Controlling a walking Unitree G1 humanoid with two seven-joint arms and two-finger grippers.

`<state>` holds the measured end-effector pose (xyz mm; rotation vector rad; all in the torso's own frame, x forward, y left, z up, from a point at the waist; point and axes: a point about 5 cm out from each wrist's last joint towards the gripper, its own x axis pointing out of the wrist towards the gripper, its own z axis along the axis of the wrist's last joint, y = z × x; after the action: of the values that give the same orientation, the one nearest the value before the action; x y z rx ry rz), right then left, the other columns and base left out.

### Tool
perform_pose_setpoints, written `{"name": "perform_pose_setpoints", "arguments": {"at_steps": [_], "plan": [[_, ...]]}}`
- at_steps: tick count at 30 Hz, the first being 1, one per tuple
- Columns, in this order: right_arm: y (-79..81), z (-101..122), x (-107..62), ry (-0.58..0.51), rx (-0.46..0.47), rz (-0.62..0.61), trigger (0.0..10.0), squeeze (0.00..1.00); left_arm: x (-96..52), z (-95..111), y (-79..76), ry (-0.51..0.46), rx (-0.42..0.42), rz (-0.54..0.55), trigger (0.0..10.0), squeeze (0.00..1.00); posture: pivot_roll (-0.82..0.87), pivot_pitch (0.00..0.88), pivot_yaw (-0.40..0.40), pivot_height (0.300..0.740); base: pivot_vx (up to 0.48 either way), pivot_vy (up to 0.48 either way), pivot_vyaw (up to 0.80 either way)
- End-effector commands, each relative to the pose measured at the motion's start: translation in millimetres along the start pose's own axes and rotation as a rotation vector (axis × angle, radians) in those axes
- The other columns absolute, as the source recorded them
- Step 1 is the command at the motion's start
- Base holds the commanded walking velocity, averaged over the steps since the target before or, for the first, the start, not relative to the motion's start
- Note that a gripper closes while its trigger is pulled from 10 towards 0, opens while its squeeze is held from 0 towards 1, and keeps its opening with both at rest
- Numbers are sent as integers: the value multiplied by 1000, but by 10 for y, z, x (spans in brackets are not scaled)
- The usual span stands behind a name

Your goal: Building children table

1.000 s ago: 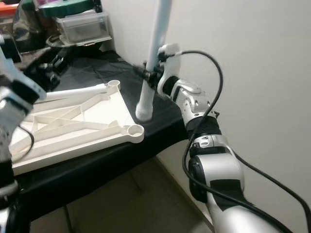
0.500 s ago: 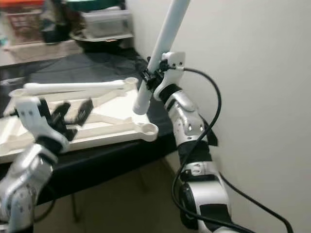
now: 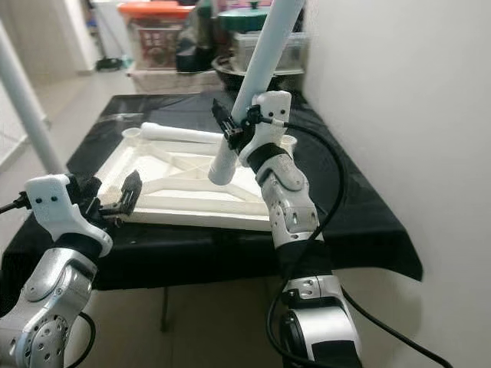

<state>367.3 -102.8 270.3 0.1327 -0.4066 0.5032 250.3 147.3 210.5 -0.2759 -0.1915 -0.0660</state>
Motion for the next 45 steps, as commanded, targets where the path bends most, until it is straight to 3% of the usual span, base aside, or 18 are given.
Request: {"name": "perform_pose_setpoints", "arguments": {"at_steps": [1, 9, 18, 27, 34, 38, 45], "plan": [[43, 10, -5, -4, -7, 3, 10000, 0, 1, 10, 31, -10, 18, 33, 10000, 0, 34, 0, 21, 740, 0, 0, 800], [99, -3, -9, 14, 32, 13, 10000, 0, 8, 25, 80, -29, 29, 87, 10000, 0, 31, 0, 12, 740, 0, 0, 198], [79, -30, -26, 31, 9, -1, 10000, 0, 17, -5, 159, -33, 33, 152, 10000, 0, 26, 0, 8, 740, 0, -248, 0], [64, -36, -29, 40, 12, -9, 10000, 0, 38, 40, 270, -62, -29, 205, 10000, 0, 22, 0, 7, 740, 170, -369, 0], [62, -37, -35, 40, 9, -8, 10000, 0, 31, 63, 341, -80, -76, 251, 10000, 0, 26, 0, 1, 740, 254, 0, 0], [29, -41, -42, 45, 0, -15, 10000, 0, 28, 60, 391, -78, -48, 275, 10000, 0, 19, 0, -5, 740, 0, 0, 0], [-25, -26, -37, 47, -8, -28, 10000, 0, 26, 27, 324, -70, -60, 266, 10000, 0, -3, 0, -14, 740, 0, 0, 0]]}}
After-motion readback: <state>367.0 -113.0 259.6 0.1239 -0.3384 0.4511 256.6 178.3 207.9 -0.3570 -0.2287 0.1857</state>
